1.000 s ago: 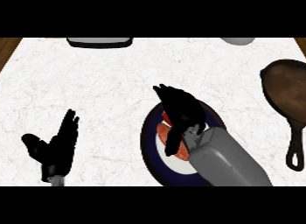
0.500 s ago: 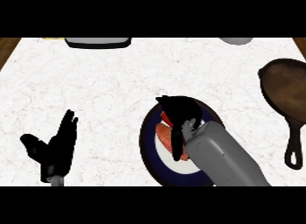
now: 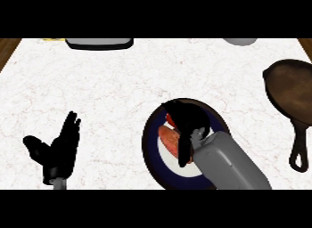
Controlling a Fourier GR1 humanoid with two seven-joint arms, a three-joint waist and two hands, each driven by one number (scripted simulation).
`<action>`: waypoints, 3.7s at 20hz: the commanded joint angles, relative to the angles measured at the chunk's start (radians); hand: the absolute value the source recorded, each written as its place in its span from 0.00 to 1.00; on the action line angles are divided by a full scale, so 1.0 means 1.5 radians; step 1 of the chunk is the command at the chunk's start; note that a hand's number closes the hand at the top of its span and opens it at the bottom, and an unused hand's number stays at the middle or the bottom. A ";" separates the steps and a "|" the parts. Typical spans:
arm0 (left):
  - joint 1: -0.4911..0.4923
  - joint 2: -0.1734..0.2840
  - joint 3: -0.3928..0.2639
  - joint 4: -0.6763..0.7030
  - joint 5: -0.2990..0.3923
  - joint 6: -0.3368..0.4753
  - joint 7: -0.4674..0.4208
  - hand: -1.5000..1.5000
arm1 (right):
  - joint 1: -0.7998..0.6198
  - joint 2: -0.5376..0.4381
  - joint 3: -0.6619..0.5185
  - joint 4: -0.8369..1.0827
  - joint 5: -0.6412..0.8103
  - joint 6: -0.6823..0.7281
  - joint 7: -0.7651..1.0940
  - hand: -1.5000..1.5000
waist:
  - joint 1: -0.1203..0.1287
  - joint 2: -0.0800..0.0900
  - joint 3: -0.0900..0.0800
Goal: Pick the sweet potato from the plate and place it in the pan
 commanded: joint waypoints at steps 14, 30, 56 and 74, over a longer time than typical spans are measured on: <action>-0.007 -0.009 0.023 0.048 -0.004 -0.021 0.004 0.50 | 0.009 0.027 0.029 0.140 0.128 -0.134 -0.217 1.00 | 0.003 0.005 -0.004; 0.001 -0.020 0.013 -0.007 -0.013 -0.014 0.026 0.50 | -0.046 0.017 -0.147 0.192 0.187 -0.235 -0.056 1.00 | 0.003 0.007 -0.005; 0.009 -0.023 0.024 0.000 -0.019 -0.020 0.021 0.50 | -0.147 -0.074 -0.289 0.088 0.445 -0.531 0.195 1.00 | -0.001 0.003 -0.004; -0.021 -0.030 0.017 0.036 -0.031 -0.032 0.017 0.50 | -0.191 -0.300 -0.535 0.537 0.282 -0.812 -0.179 1.00 | 0.021 0.016 -0.003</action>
